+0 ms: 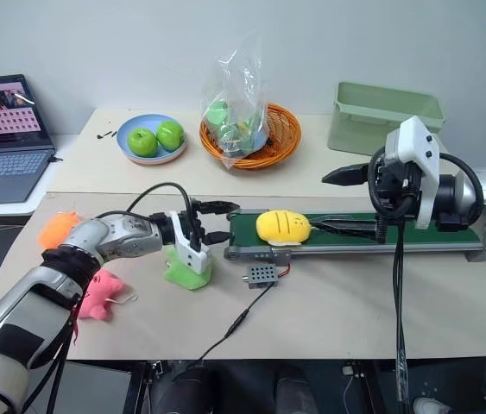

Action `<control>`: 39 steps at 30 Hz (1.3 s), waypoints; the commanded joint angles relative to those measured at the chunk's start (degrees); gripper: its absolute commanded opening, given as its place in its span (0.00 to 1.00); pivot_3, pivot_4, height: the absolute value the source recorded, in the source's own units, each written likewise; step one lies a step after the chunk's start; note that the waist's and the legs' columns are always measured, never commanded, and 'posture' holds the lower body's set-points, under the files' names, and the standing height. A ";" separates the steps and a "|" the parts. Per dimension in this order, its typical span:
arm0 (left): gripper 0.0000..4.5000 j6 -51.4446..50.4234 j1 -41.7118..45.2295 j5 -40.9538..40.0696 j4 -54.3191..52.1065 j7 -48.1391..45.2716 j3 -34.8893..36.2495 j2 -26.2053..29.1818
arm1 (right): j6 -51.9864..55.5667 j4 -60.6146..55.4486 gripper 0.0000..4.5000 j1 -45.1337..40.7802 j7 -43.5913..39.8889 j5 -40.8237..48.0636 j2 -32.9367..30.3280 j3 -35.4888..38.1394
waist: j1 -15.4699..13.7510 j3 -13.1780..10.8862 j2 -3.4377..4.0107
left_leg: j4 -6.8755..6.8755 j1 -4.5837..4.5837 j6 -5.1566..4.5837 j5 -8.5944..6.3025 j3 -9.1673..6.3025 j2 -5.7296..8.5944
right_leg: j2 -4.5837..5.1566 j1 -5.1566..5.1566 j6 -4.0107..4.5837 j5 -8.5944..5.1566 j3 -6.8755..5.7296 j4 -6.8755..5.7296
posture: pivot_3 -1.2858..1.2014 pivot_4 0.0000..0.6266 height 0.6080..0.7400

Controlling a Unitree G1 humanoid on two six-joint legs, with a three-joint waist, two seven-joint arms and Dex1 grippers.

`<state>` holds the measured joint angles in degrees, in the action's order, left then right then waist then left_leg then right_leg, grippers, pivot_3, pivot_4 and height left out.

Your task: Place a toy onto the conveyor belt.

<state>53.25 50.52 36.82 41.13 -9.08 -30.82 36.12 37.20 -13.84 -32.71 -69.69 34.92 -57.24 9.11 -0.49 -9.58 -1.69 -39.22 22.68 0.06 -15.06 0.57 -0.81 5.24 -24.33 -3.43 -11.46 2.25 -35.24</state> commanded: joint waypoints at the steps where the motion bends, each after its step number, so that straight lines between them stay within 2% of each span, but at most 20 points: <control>1: 0.99 -18.66 -5.53 -30.64 -13.27 -25.21 6.41 0.19 | -1.86 1.15 1.00 -1.05 -0.54 -0.54 -0.96 0.63 | 0.15 0.00 0.01 | 0.00 0.00 -0.01 0.00 0.00 -0.01 | 0.00 0.00 0.00 0.00 0.00 0.00 | 0.52 0.24 1.00; 3: 0.99 -33.61 -9.19 -43.46 -23.79 -36.12 8.63 1.13 | -2.87 2.19 1.00 -1.12 -0.99 -1.62 -1.32 0.05 | 0.43 0.01 0.01 | -0.08 0.06 -0.03 -0.02 -0.01 -0.03 | 0.00 -0.03 0.00 0.00 0.01 -0.03 | 0.52 0.24 1.00; 4: 0.99 -37.82 -10.11 -46.03 -26.87 -38.62 9.48 1.40 | -3.21 2.51 1.00 -1.17 -1.15 -1.93 -1.38 -0.11 | 0.48 0.00 0.01 | -0.12 0.08 -0.05 -0.03 -0.01 -0.05 | 0.00 -0.05 0.00 0.00 0.01 -0.06 | 0.52 0.24 1.00; 6: 0.99 -53.76 -13.54 -56.45 -36.72 -43.31 12.50 4.56 | -3.62 3.69 1.00 -2.30 -1.23 -2.41 -1.16 -0.55 | 0.70 0.00 0.01 | -0.30 0.17 -0.07 -0.04 -0.08 -0.06 | -0.04 -0.05 -0.01 0.00 -0.04 -0.10 | 0.52 0.24 1.00; 8: 0.99 -65.14 -16.66 -63.87 -43.97 -47.01 15.50 8.61 | -4.52 5.32 1.00 -3.04 -1.76 -3.05 -1.10 -1.01 | 1.19 0.00 0.01 | -0.53 0.23 -0.19 -0.11 -0.13 -0.11 | -0.09 -0.06 -0.04 -0.03 -0.03 -0.20 | 0.52 0.24 1.00; 13: 0.99 -78.78 -20.76 -71.03 -50.61 -50.22 23.76 16.11 | -6.79 8.76 1.00 -4.09 -3.48 -4.38 -1.09 -1.91 | 1.62 -0.01 0.02 | -0.58 0.06 -0.21 -0.12 -0.10 -0.08 | -0.07 0.00 -0.09 -0.08 0.04 -0.35 | 0.52 0.24 1.00; 18: 0.99 -80.65 -23.75 -68.90 -49.40 -49.63 30.59 19.82 | -9.48 13.13 1.00 -6.51 -3.27 -6.31 0.81 -3.30 | 1.55 -0.01 0.03 | -0.58 -0.03 -0.21 -0.12 -0.06 -0.08 | -0.08 0.00 -0.06 -0.15 0.05 -0.24 | 0.52 0.24 1.00; 22: 0.99 -84.40 -26.98 -70.86 -53.22 -45.13 35.34 17.55 | -11.27 16.55 1.00 -7.74 -4.29 -7.83 2.72 -5.19 | 1.40 -0.01 0.03 | -0.55 -0.03 -0.22 -0.13 -0.04 -0.07 | -0.07 0.02 -0.06 -0.15 0.06 -0.15 | 0.52 0.24 1.00; 29: 0.99 -91.48 -27.48 -75.24 -59.65 -40.90 40.30 15.58 | -13.85 23.76 1.00 -14.51 -8.01 -10.13 5.61 -8.60 | 1.28 -0.02 0.03 | -0.58 0.06 -0.22 -0.13 -0.05 -0.05 | -0.05 -0.05 -0.05 -0.14 0.06 -0.19 | 0.52 0.24 1.00; 39: 0.99 -95.37 -26.63 -78.08 -62.72 -37.76 42.52 13.89 | -13.96 26.39 1.00 -17.60 -9.28 -10.38 9.24 -9.08 | 1.29 -0.02 0.04 | -0.58 0.05 -0.21 -0.13 -0.06 -0.04 | -0.05 -0.04 -0.05 -0.14 0.06 -0.19 | 0.52 0.24 1.00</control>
<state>-42.25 22.86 -40.65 -20.47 -47.13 9.46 49.86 24.03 13.06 -48.50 -78.73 24.23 -47.78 -1.29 0.81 -9.60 -1.66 -39.80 22.73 -0.15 -15.19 0.52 -0.85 5.19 -24.37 -3.48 -11.60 2.31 -35.44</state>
